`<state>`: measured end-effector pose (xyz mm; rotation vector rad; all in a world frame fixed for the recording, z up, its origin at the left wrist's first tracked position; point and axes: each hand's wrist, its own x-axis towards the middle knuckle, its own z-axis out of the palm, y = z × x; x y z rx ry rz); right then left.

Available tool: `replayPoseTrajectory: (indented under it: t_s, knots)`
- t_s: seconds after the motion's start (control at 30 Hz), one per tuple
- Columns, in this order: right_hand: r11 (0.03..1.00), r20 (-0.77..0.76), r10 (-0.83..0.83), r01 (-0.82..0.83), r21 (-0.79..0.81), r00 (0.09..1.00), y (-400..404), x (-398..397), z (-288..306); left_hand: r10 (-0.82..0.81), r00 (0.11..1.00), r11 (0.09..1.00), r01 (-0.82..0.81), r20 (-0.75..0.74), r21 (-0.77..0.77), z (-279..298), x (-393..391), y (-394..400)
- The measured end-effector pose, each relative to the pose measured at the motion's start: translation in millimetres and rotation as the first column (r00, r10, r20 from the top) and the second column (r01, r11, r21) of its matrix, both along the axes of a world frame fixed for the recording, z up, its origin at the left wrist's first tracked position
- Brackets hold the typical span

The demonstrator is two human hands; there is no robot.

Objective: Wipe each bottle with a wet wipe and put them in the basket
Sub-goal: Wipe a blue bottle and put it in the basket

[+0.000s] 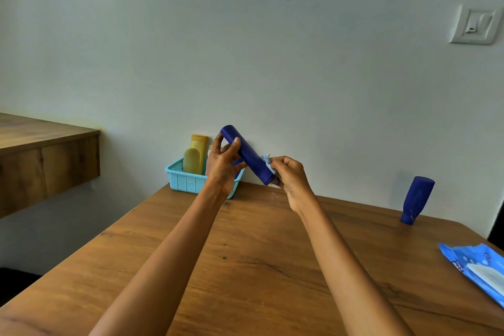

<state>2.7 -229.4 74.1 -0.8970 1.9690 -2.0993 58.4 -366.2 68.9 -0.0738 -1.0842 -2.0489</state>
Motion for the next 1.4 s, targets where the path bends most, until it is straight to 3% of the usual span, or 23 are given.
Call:
replayPoseTrajectory:
  t_s: [0.17, 0.33, 0.43, 0.63, 0.8, 0.9, 1.03, 1.2, 1.4]
  knots:
    - [0.994, 0.064, -0.095, 0.091, 0.062, 0.993, -5, -2, -6, 0.094, 0.995, 0.995, -0.093, 0.014, -0.041, -3, -3, 6]
    - [0.989, -0.073, 0.006, 0.005, 0.15, 0.997, 1, -3, -4, 0.128, 0.992, 0.992, -0.128, 0.013, 0.005, -3, -2, 5]
    - [0.978, -0.245, -0.047, 0.095, 0.187, 0.968, 1, -3, -4, 0.153, 0.988, 0.988, -0.153, 0.016, 0.017, -2, -1, 5]
    - [0.937, -0.602, -0.158, 0.312, 0.16, 0.782, -8, 1, -9, 0.221, 0.974, 0.97, -0.225, 0.055, 0.089, -1, -2, 5]
    - [0.913, -0.811, -0.153, 0.395, 0.103, 0.564, -8, 4, -18, 0.231, 0.958, 0.951, -0.259, 0.172, 0.166, 5, -4, 5]
    - [0.892, -0.863, -0.131, 0.438, 0.113, 0.488, -6, 4, -22, 0.165, 0.949, 0.951, -0.224, 0.267, 0.211, 4, -4, 5]
    - [0.905, -0.843, -0.15, 0.415, 0.093, 0.516, -2, 0, -21, 0.097, 0.936, 0.968, -0.167, 0.339, 0.185, 3, -5, 3]
    - [0.947, -0.751, -0.2, 0.32, 0.016, 0.63, 6, -8, -19, 0.011, 0.943, 0.992, -0.051, 0.332, 0.112, 7, -3, -5]
    - [0.959, -0.765, -0.138, 0.277, 0.055, 0.629, 7, -11, -23, 0.11, 0.935, 0.991, -0.13, 0.337, 0.038, 1, -3, -5]
